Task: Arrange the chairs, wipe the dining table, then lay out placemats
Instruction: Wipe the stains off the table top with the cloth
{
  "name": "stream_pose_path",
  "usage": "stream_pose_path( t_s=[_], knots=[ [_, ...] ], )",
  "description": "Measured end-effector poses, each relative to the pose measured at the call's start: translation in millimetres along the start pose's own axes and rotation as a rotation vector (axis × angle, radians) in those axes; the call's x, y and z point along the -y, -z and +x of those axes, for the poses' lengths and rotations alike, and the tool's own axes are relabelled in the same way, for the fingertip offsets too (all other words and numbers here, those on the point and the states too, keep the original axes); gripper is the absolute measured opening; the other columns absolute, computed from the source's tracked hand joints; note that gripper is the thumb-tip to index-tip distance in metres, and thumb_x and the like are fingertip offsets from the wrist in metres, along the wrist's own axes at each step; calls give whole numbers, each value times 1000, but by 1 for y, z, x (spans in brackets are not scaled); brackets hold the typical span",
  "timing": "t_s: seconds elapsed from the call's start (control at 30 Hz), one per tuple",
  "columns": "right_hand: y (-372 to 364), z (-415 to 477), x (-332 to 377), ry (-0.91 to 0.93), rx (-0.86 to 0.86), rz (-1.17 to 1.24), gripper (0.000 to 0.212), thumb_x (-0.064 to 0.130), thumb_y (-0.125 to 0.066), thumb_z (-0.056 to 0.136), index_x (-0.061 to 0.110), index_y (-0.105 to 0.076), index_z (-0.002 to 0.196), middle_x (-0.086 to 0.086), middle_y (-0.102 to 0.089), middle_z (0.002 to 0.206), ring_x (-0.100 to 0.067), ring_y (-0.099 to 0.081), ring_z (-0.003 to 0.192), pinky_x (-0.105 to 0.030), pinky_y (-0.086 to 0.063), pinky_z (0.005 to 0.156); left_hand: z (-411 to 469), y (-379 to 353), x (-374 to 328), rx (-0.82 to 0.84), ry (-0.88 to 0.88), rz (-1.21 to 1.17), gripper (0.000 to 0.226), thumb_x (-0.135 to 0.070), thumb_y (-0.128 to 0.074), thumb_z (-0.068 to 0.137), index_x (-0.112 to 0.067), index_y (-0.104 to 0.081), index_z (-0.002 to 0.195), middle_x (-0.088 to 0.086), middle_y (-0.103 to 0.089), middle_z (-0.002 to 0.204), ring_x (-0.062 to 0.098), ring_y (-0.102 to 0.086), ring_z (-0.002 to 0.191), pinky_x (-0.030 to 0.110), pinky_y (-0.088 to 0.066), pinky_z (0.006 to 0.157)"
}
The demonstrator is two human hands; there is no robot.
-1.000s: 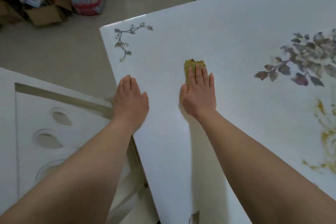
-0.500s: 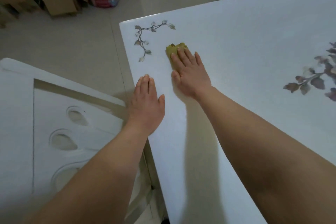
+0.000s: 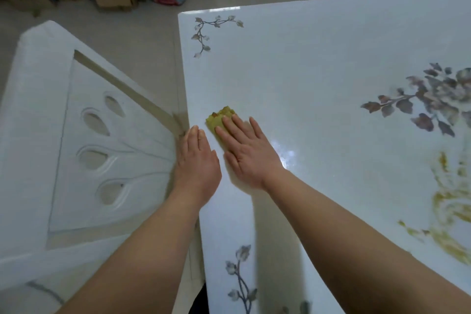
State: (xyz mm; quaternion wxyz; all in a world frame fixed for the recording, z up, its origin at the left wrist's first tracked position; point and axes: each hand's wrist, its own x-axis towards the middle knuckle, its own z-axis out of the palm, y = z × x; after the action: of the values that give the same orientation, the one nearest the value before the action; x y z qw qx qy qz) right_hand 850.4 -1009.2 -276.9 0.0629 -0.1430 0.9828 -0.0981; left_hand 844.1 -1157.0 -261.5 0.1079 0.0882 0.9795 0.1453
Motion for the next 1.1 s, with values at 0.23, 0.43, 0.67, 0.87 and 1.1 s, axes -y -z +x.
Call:
stream_pose_path(
  t_s=[0.23,0.43,0.67,0.87,1.1],
  knots=[
    [-17,-112,29,56,-43,37,58,37,-20,97,20,-21,152,-3,-14,159,-19,-3,148,-45,1,117,-92,-26,-20,-34,44,-4,58,-21,-33,99,4,-12,148,18,-9,156,29,-7,145,36,-10,118],
    [-29,-175,45,45,-53,43,57,36,-24,97,17,-25,151,-3,-15,159,-19,-4,148,-45,-2,117,-144,-42,-27,-44,71,-14,59,-20,-37,97,5,-17,147,20,-13,155,31,-10,144,37,-13,118],
    [-28,-244,16,-14,-66,25,56,34,-24,97,18,-25,151,1,-16,158,-16,-10,147,-45,-2,117,-196,-58,-24,-56,55,12,59,-18,-37,96,7,-19,146,21,-16,154,32,-12,144,38,-14,119],
    [-25,-234,5,-342,-63,3,65,43,-4,92,21,-6,152,4,3,160,-11,9,146,-37,17,115,-211,-56,-6,-99,-17,-18,57,-26,-28,95,1,-28,145,17,-24,154,29,-22,143,39,-19,115],
    [-25,-179,65,-297,6,6,57,35,-21,101,21,-1,153,-1,10,160,-17,16,146,-40,17,116,-235,-55,10,-78,-55,-61,55,-19,-37,100,-3,-18,149,13,-15,157,26,-16,144,35,-12,116]
  ],
)
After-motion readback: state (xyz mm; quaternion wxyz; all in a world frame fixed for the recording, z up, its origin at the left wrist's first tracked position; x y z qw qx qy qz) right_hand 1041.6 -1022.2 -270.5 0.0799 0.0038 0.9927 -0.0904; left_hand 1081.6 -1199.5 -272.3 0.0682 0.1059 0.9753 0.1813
